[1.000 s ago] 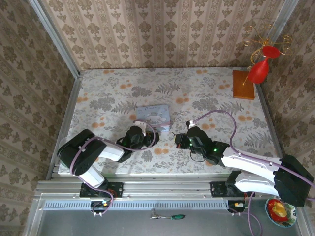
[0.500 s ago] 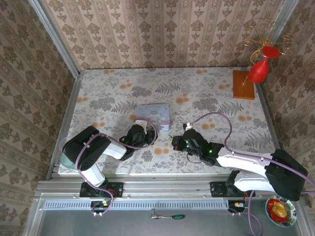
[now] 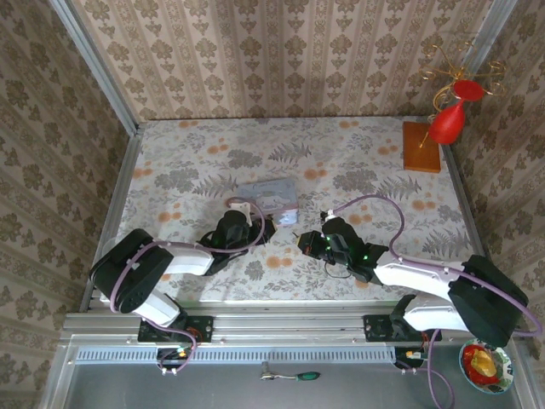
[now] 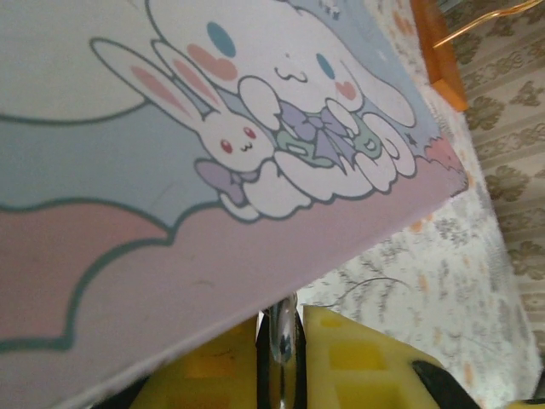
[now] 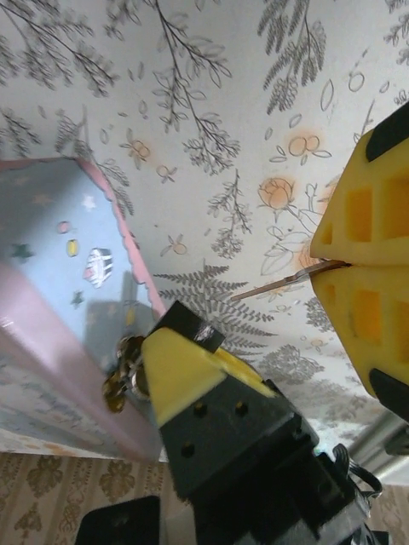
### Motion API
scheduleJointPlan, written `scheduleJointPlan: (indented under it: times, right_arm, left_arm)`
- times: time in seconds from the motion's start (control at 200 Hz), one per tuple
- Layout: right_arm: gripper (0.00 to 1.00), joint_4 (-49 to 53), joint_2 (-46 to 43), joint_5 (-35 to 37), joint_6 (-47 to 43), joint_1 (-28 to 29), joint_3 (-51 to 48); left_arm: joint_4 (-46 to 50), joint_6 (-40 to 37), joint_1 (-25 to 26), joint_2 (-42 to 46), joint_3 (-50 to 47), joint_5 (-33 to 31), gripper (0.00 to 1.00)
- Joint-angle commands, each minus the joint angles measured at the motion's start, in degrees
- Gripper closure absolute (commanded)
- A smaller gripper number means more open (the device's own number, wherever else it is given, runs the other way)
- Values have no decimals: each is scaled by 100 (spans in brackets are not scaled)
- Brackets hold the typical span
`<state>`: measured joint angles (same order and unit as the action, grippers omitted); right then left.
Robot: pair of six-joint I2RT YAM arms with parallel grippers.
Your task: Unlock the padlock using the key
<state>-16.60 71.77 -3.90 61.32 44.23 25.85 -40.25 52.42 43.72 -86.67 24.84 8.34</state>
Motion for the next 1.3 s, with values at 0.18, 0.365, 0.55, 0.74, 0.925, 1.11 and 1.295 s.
scheduleJointPlan:
  times: [0.18, 0.365, 0.55, 0.74, 0.925, 1.11, 1.295]
  right_arm:
    - [100, -921, 437, -1241, 519, -356, -53]
    - [100, -1557, 591, -1511, 844, -578, -174]
    - [100, -1704, 706, -1812, 881, -721, -141]
    - [100, -1833, 760, -2049, 1025, -852, -196]
    - [100, -1966, 760, -2141, 1215, -972, -284]
    - [100, -1992, 760, -2238, 1345, -1106, -356]
    - [100, -2298, 1039, -2411, 1503, -1197, -379]
  left_arm:
    - [133, 809, -41, 456, 350, 326, 95]
    - [53, 1191, -39, 462, 399, 369, 96]
    - [-154, 1460, -40, 381, 381, 462, 97]
    - [-651, 1760, -40, 151, 363, 605, 97]
    - [-1081, 1985, -39, -77, 407, 744, 98]
    - [-1119, 2095, -41, -121, 447, 782, 99]
    - [-1166, 2188, -39, -139, 461, 792, 99]
